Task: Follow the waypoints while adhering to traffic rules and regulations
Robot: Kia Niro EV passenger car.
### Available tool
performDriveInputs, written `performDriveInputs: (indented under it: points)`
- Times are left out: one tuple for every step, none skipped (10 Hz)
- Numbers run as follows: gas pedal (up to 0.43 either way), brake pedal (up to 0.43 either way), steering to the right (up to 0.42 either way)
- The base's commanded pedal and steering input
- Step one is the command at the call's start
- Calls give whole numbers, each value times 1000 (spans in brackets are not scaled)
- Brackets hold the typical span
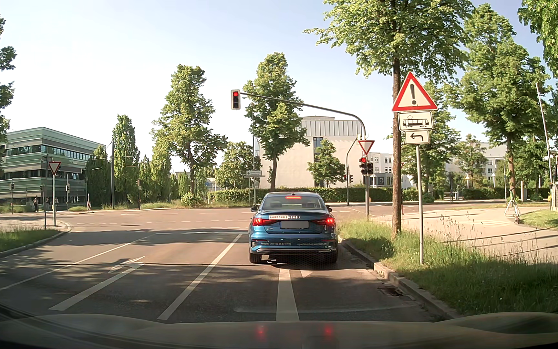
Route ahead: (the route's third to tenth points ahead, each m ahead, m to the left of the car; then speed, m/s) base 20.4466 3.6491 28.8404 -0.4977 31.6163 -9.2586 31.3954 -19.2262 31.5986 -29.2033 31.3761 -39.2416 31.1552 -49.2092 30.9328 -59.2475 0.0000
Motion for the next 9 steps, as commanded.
performDriveInputs:
  points:
    - [0,146,16]
    - [0,146,16]
    - [0,152,16]
    - [0,146,16]
    - [0,146,16]
    - [0,152,16]
    - [0,152,16]
    - [0,146,16]
    - [0,146,16]
